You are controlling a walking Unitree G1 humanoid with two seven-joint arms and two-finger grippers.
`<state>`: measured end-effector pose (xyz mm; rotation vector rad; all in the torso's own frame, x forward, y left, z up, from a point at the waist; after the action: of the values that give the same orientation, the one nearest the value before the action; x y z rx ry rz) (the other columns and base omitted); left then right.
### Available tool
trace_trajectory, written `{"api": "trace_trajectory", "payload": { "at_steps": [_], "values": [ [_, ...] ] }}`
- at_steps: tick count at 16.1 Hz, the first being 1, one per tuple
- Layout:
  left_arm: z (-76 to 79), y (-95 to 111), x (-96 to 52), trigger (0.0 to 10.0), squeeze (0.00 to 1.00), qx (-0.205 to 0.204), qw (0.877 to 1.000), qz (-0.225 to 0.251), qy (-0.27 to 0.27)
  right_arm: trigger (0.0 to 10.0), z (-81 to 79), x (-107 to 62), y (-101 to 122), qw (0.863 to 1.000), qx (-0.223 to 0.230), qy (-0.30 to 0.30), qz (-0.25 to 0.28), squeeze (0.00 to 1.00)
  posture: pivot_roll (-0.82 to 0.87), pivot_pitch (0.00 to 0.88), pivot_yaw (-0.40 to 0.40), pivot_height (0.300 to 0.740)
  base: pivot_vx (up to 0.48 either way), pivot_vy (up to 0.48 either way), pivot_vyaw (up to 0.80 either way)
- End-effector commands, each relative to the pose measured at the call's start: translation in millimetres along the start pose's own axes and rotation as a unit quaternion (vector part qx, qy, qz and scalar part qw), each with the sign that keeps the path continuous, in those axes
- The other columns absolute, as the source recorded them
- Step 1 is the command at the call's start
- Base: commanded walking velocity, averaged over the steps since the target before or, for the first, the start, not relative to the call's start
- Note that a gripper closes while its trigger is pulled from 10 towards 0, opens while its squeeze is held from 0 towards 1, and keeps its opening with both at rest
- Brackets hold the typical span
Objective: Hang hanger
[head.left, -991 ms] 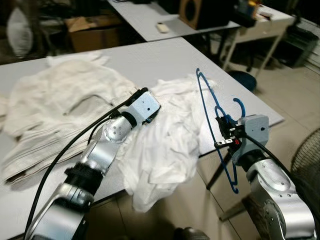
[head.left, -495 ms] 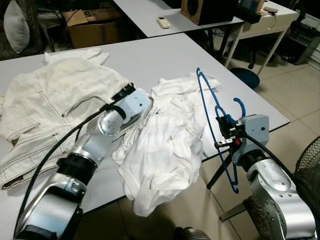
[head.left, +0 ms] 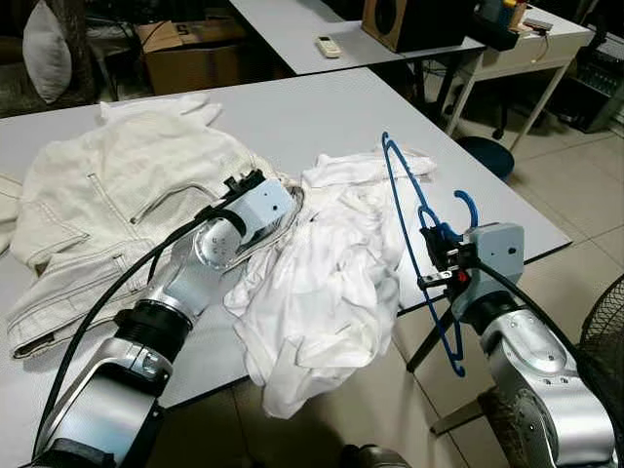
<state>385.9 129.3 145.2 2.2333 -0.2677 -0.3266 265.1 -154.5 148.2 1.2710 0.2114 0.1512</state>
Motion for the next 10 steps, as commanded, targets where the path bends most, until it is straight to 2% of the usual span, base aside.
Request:
{"api": "trace_trajectory", "payload": {
  "at_steps": [1, 4, 9, 10],
  "values": [
    [2.0, 4.5, 2.4, 0.0, 0.00, -0.003, 1.000, 0.008, -0.002, 10.0, 1.2, -0.5, 1.6, 1.000, -0.002, 0.001, 0.000, 0.00, -0.19, 0.058, -0.032, 0.740, 0.000, 0.000, 0.00],
    [1.8, 4.2, 3.7, 0.0, 0.00, -0.007, 1.000, 0.008, 0.003, 10.0, 1.4, -1.7, 1.0, 1.000, -0.001, -0.002, 0.000, 0.00, -0.20, 0.058, -0.024, 0.740, 0.000, 0.000, 0.00],
    [-10.5, 7.6, 5.2, 0.0, 0.00, -0.036, 0.999, 0.020, 0.029, 10.0, 2.1, -1.4, 1.4, 1.000, 0.000, -0.005, 0.002, 0.00, -0.20, 0.049, -0.018, 0.740, 0.000, 0.000, 0.00],
    [-18.1, 8.5, 5.2, 0.0, 0.00, -0.078, 0.996, 0.028, 0.044, 10.0, 0.7, -0.1, 3.2, 1.000, 0.003, -0.001, 0.009, 0.00, -0.19, 0.042, -0.014, 0.740, 0.000, 0.000, 0.00]
  ]
}}
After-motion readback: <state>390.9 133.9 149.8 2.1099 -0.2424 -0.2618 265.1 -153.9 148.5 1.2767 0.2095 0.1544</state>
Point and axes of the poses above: a point about 5 cm out from each wrist's last joint towards the gripper, its own x axis pointing out of the wrist towards the gripper, its own y axis along the axis of the wrist's last joint, z = x × y, the point moved 2 cm from there along x, pointing out of the wrist towards the gripper, and after that the axes turned 13 degrees about -x, right-handed, at the moved point
